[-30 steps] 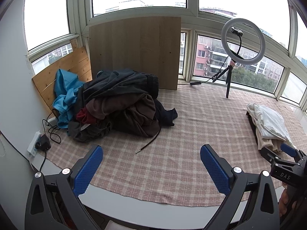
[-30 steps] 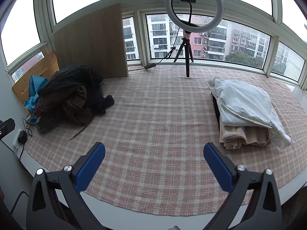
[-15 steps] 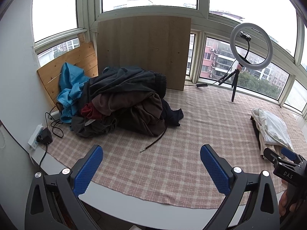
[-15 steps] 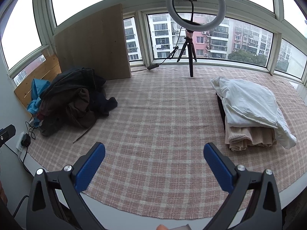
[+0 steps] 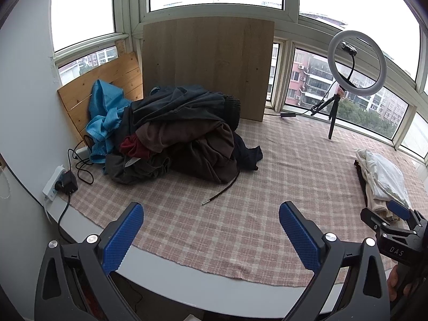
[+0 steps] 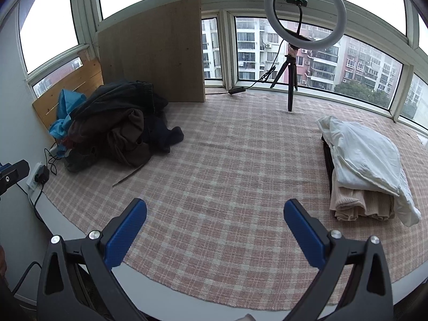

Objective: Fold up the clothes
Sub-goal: 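Move both tools toward the heap of clothes by the wooden board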

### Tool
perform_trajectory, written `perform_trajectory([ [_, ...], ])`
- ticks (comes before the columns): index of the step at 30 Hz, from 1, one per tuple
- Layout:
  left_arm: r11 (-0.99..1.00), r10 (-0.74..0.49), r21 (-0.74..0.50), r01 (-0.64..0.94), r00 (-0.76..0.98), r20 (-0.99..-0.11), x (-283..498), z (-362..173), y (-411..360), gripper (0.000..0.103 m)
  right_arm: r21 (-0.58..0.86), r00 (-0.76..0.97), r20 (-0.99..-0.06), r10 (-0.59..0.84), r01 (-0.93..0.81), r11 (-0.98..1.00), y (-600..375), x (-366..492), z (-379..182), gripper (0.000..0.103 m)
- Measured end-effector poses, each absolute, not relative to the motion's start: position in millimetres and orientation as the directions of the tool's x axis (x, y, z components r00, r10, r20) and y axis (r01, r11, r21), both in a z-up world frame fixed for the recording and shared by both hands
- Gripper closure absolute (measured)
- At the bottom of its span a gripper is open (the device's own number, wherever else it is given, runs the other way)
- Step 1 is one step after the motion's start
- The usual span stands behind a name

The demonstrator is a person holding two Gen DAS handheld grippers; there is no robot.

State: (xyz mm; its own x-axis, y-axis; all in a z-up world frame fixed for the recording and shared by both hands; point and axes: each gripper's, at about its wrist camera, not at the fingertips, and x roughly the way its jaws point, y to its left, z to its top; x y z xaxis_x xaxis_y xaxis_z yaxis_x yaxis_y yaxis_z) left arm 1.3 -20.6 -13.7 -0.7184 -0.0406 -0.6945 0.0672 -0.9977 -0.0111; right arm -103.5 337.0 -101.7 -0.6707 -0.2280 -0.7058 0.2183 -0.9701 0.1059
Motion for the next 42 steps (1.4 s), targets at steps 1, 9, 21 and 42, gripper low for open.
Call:
perform_trajectory([
  [1,-0.997,-0.047,-0.009,0.073,-0.721,-0.691,1,-14,-21,0.001,0.116,-0.664,-0.709,-0.238,0.224,-0.968,337,-104,-103,0.000],
  [9,-0.993,-0.081,-0.007,0.119,-0.713,-0.696,-2,-16,-30,0.001,0.150,-0.647,-0.713,-0.268,0.233,-0.961,336,-111,-107,0.000],
  [21,-0.983,-0.111,-0.019,0.180,-0.682,-0.723,-3,-26,-48,0.001,0.239,-0.590,-0.743,-0.317,0.209,-0.948,338,-124,-131,0.000],
  [42,-0.980,-0.191,0.093,0.175,-0.712,-0.676,-8,-18,-45,0.006,0.271,-0.636,-0.661,-0.397,0.291,-0.918,331,-140,-125,0.000],
])
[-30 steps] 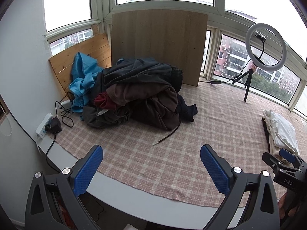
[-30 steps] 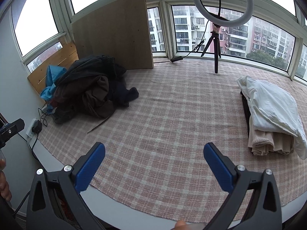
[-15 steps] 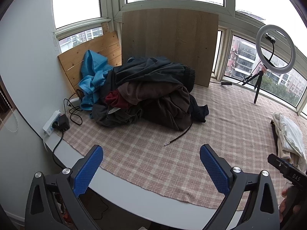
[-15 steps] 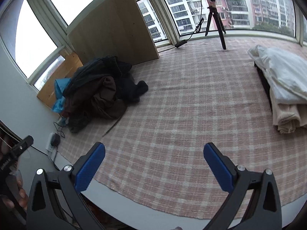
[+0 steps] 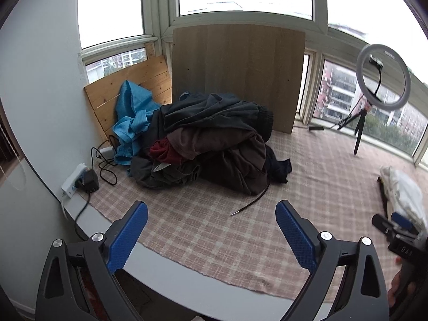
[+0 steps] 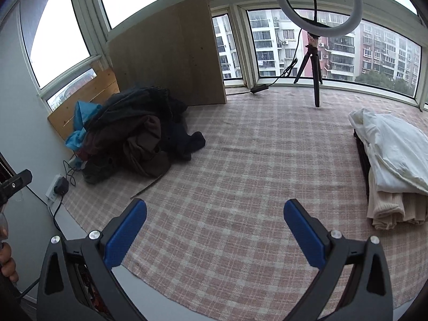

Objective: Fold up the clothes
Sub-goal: 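Move both tools toward the heap of clothes by the wooden board, then close the right gripper on the dark grey trousers in the heap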

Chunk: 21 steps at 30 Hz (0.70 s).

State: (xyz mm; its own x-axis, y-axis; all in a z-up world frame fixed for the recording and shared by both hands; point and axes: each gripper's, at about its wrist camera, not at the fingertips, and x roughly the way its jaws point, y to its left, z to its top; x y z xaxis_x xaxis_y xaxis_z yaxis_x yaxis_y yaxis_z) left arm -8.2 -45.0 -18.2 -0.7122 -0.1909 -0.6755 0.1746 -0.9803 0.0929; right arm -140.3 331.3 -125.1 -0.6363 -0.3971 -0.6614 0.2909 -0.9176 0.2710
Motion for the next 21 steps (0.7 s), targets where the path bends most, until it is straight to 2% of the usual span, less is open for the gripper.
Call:
perform_trajectory([
  [2,-0.978,-0.209,0.136,0.159,-0.713,-0.669,-10,-19,-43,0.006,0.306,-0.615,-0.660,-0.431,0.303,-0.902,329,-145,-128,0.000],
  [4,-0.980,-0.200,0.129,0.154,-0.712,-0.673,-14,-19,-46,0.006,0.300,-0.615,-0.662,-0.428,0.306,-0.904,322,-148,-128,0.000],
  [10,-0.984,-0.168,0.080,0.159,-0.686,-0.708,-33,-24,-73,0.005,0.194,-0.665,-0.649,-0.370,0.325,-0.926,295,-151,-116,0.000],
  [14,-0.988,-0.117,0.017,0.152,-0.677,-0.727,-48,-26,-101,0.005,0.168,-0.660,-0.671,-0.337,0.307,-0.937,275,-157,-113,0.000],
  [21,-0.992,-0.086,-0.007,0.129,-0.696,-0.712,-71,-24,-165,0.006,0.177,-0.599,-0.743,-0.300,0.256,-0.950,228,-177,-115,0.000],
])
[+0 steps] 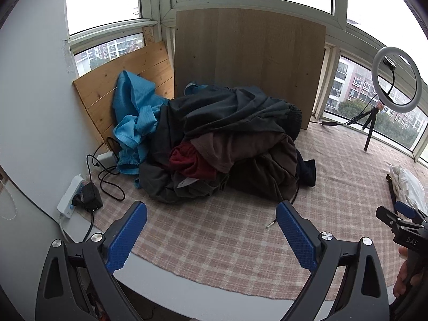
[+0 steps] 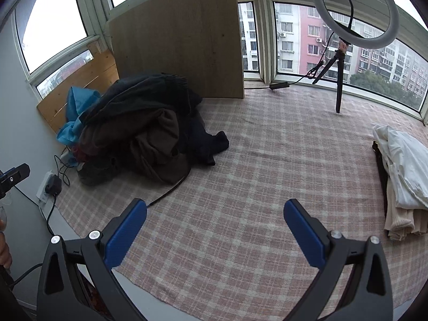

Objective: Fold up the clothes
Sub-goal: 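Close the right gripper on the dark grey trousers in the heap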

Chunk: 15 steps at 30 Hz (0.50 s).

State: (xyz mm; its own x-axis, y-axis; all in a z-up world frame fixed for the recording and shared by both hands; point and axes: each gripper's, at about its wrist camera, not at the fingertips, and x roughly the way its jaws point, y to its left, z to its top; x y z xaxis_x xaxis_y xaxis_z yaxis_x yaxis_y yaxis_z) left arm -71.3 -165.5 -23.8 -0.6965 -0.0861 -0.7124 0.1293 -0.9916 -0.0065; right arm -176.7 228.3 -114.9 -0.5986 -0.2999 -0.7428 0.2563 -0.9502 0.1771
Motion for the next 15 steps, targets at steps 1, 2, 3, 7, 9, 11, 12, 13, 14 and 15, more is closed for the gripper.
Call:
perform_trajectory([
  [1,-0.991,-0.093,-0.001,0.132,-0.703,-0.705,-75,-22,-176,0.006,0.183,-0.590,-0.752,-0.293,0.239,-0.954,222,-182,-115,0.000],
  [2,-0.991,-0.097,0.003,0.133,-0.711,-0.697,-79,-20,-186,0.006,0.193,-0.583,-0.759,-0.290,0.225,-0.955,215,-187,-115,0.000],
  [3,-0.991,-0.101,0.006,0.133,-0.719,-0.688,-83,-18,-197,0.006,0.212,-0.583,-0.754,-0.304,0.221,-0.952,208,-193,-113,0.000],
  [7,-0.991,-0.105,0.003,0.136,-0.750,-0.653,-104,-5,-244,0.005,0.238,-0.616,-0.718,-0.324,0.220,-0.946,172,-221,-96,0.000],
  [9,-0.990,-0.116,0.011,0.142,-0.759,-0.640,-114,0,-264,0.006,0.221,-0.645,-0.698,-0.311,0.220,-0.950,150,-239,-86,0.000],
  [11,-0.988,-0.137,0.034,0.149,-0.767,-0.627,-123,3,-282,0.005,0.209,-0.668,-0.681,-0.299,0.214,-0.954,129,-259,-77,0.000],
  [12,-0.987,-0.153,0.054,0.152,-0.768,-0.621,-127,5,-288,0.005,0.195,-0.676,-0.679,-0.285,0.208,-0.958,118,-270,-75,0.000],
  [13,-0.985,-0.167,0.074,0.155,-0.769,-0.617,-132,6,-295,0.005,0.178,-0.680,-0.682,-0.268,0.201,-0.963,107,-282,-74,0.000],
  [14,-0.985,-0.170,0.081,0.153,-0.769,-0.616,-136,7,-301,0.005,0.163,-0.683,-0.686,-0.252,0.194,-0.967,97,-293,-74,0.000],
  [15,-0.986,-0.163,0.074,0.150,-0.770,-0.617,-140,7,-306,0.005,0.156,-0.680,-0.692,-0.240,0.184,-0.970,88,-306,-75,0.000],
])
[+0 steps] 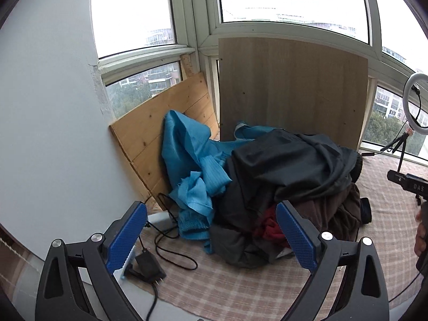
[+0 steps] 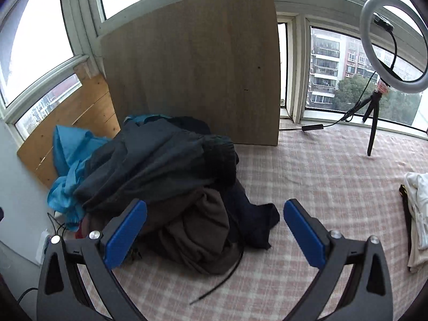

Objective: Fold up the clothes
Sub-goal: 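Close the right gripper on the dark grey trousers in the heap, then lift the dark grey trousers with the right gripper and pull them out of the heap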

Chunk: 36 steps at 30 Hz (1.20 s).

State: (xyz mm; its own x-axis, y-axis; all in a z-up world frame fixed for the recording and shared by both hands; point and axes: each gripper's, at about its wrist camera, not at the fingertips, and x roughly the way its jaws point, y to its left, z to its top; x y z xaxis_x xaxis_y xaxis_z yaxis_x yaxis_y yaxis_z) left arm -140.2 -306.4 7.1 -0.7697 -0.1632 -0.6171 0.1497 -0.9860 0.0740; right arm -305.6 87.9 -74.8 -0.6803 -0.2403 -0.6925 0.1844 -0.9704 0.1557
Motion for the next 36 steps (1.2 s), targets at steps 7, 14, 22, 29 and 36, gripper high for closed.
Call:
perform_trajectory([
  [7,-0.991,-0.134,0.073,0.113,-0.767,-0.627,-163,2,-321,0.003,0.179,-0.626,-0.741,-0.243,0.164,-0.970,40,-366,-86,0.000],
  [14,-0.995,-0.097,0.063,0.074,-0.774,-0.626,-182,-3,-316,0.003,0.127,-0.570,-0.789,-0.231,0.216,-0.968,-4,-395,-99,0.000],
  [22,-0.997,-0.076,0.048,0.059,-0.763,-0.642,-209,-18,-317,0.002,0.075,-0.561,-0.794,-0.236,0.295,-0.953,-38,-411,-105,0.013],
  [29,-0.997,-0.073,0.044,0.058,-0.749,-0.659,-215,-26,-325,0.002,0.083,-0.578,-0.771,-0.266,0.323,-0.943,-39,-415,-95,0.097],
  [36,-0.994,-0.099,0.033,0.103,-0.734,-0.672,-210,-32,-345,0.002,0.093,-0.685,-0.653,-0.323,0.351,-0.932,-34,-408,-32,0.101],
])
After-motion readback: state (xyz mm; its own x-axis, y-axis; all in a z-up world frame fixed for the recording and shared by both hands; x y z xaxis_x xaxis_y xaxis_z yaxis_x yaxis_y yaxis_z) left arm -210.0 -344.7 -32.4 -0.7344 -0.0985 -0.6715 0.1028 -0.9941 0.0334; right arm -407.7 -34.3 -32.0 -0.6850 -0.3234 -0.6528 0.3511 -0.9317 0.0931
